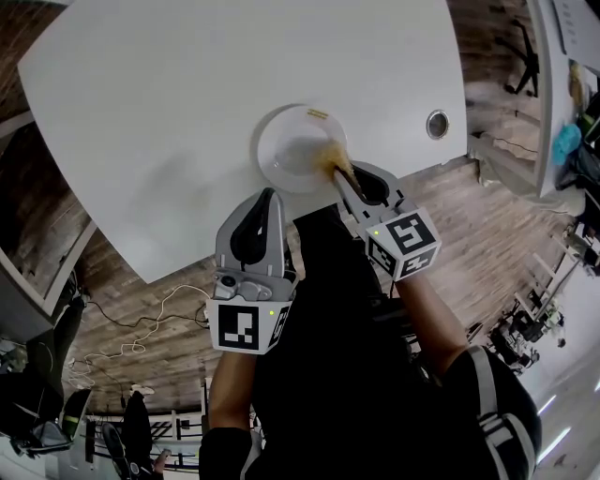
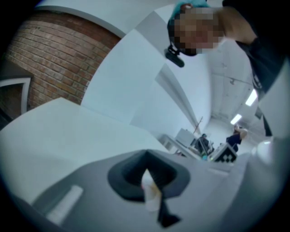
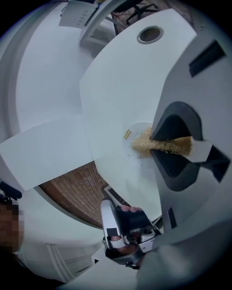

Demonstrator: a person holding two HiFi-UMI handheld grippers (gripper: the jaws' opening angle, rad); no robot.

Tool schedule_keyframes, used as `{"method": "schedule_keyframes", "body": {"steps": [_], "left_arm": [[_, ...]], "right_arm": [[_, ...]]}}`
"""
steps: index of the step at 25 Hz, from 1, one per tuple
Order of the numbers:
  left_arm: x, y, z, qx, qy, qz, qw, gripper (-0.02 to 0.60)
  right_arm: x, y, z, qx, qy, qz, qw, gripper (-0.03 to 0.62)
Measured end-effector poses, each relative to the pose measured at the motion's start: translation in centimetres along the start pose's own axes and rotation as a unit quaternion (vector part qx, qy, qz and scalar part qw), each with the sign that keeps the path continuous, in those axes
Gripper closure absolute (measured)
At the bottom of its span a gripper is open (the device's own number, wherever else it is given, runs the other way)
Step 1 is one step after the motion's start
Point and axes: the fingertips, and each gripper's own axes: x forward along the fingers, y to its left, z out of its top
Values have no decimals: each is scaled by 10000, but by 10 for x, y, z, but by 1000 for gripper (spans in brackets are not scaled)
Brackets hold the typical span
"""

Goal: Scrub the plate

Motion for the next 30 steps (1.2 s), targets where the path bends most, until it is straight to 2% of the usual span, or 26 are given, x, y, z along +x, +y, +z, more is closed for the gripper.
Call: {"method": "schedule_keyframes", "body": {"steps": [14,22,30], "left_arm": [[7,-4,-3,-24,-55,251,9997,578],[0,4,-1,-157,-186,495,9985,578],[-3,9,-1,-250,-242,546,9979,578]], "right_arm": [[20,-25,37,-182,-251,73,9995,546],[43,-8,52,-548,-154,314,9979,547],[56,13,56,-788,-61,490,9957,546]]}}
